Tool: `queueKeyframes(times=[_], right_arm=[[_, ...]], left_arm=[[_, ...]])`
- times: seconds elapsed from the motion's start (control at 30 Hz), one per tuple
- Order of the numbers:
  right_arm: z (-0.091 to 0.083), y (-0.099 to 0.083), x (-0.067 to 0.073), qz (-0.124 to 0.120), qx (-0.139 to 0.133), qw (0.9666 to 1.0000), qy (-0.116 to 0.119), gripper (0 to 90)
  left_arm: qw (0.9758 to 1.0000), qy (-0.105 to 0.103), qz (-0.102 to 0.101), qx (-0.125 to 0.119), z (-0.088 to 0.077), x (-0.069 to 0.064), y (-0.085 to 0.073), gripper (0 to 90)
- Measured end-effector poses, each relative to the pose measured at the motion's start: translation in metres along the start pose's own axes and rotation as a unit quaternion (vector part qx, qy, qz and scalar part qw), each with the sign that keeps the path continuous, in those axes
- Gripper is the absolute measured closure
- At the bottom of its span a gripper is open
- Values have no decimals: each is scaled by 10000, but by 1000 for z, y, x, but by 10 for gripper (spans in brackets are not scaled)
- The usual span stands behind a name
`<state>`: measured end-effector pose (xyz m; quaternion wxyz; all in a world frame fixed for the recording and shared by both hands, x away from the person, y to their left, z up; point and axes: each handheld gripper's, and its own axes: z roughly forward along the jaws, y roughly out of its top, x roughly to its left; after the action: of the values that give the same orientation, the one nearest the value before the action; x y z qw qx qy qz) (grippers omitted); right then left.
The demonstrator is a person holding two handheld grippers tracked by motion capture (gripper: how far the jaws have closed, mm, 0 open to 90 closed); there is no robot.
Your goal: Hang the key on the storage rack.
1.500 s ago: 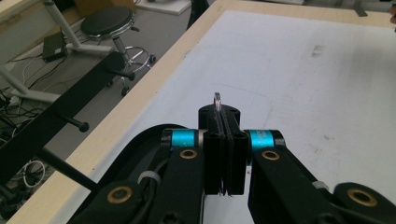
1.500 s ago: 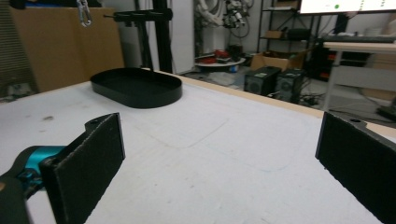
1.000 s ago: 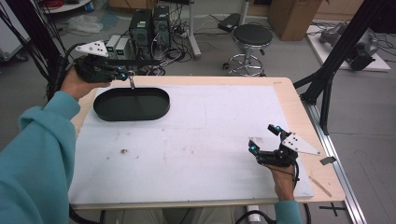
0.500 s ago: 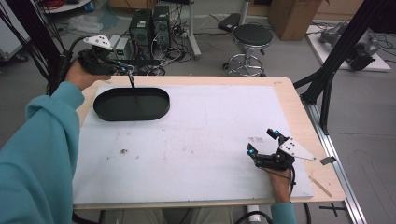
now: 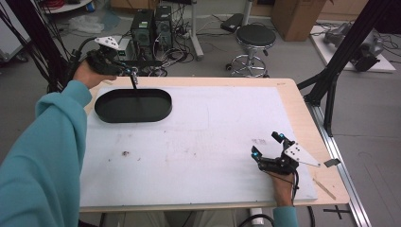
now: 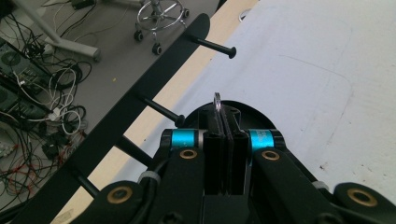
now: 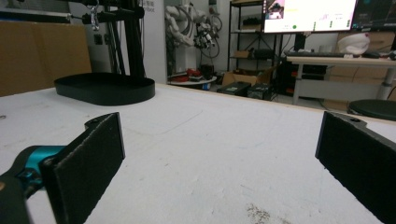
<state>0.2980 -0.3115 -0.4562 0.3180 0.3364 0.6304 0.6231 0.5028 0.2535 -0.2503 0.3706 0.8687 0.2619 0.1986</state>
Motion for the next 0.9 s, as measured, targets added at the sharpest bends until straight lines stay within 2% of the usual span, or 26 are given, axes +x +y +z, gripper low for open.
queueKeyframes(times=[0.1, 0.3, 0.9], right_arm=[[-2, -1, 2, -4, -77, 10000, -26, 6], [-1, -1, 3, -107, -67, 9999, -29, 6], [-2, -1, 3, -52, -62, 10000, -26, 6]], left_arm=[[10000, 11, -32, 26, 1, 1, 0, 881], [9999, 58, -49, 144, 5, 5, -2, 881], [9995, 180, -117, 232, 11, 10, -4, 881]])
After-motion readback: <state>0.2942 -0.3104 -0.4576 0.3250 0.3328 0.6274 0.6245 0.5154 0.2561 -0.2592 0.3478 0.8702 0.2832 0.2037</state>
